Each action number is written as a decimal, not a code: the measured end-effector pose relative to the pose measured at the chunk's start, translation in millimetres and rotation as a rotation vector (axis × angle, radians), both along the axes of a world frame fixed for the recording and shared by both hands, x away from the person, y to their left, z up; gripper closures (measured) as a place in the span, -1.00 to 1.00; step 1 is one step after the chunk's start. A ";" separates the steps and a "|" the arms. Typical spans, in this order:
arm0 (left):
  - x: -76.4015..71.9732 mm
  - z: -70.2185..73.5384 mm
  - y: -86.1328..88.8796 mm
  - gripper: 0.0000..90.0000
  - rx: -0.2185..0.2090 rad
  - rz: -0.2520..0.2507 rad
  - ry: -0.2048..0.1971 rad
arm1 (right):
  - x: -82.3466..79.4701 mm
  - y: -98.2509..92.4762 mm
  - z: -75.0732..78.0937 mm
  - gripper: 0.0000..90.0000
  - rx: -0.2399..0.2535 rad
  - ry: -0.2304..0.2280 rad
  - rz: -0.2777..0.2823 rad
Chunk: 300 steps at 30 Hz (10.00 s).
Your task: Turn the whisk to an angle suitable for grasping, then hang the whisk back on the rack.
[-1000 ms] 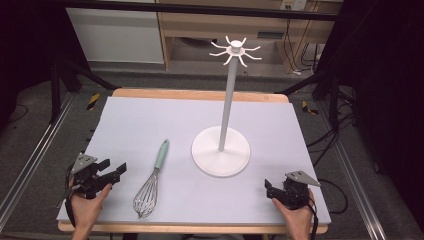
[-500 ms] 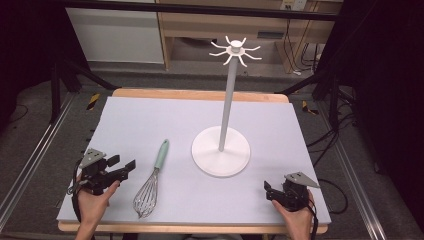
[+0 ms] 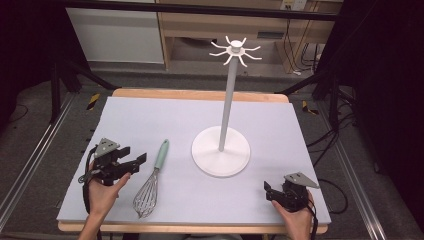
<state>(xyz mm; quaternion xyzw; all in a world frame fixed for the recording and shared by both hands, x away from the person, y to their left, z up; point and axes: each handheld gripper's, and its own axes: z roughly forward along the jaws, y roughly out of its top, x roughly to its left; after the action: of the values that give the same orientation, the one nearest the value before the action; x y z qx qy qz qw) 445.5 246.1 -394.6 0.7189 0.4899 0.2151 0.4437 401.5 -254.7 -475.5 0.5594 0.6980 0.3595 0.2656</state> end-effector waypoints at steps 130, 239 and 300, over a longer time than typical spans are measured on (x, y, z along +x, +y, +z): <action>38.7 -20.1 -41.7 0.53 0.185 -0.128 0.369 | 1.9 0.7 -1.2 -0.36 -0.006 0.046 0.039; -5.4 117.8 -75.8 0.53 -0.117 -0.211 -0.293 | 4.1 -1.7 1.5 -0.32 0.017 -0.011 0.036; 40.7 161.4 -132.8 0.53 -0.088 -0.297 -0.307 | 5.5 -2.8 1.7 -0.32 0.013 -0.014 0.036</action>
<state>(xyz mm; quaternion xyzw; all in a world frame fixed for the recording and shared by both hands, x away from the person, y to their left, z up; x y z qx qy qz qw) 486.3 113.3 -233.2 0.7219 0.3142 0.2327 0.5710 407.1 -257.4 -473.9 0.5461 0.7037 0.3725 0.2604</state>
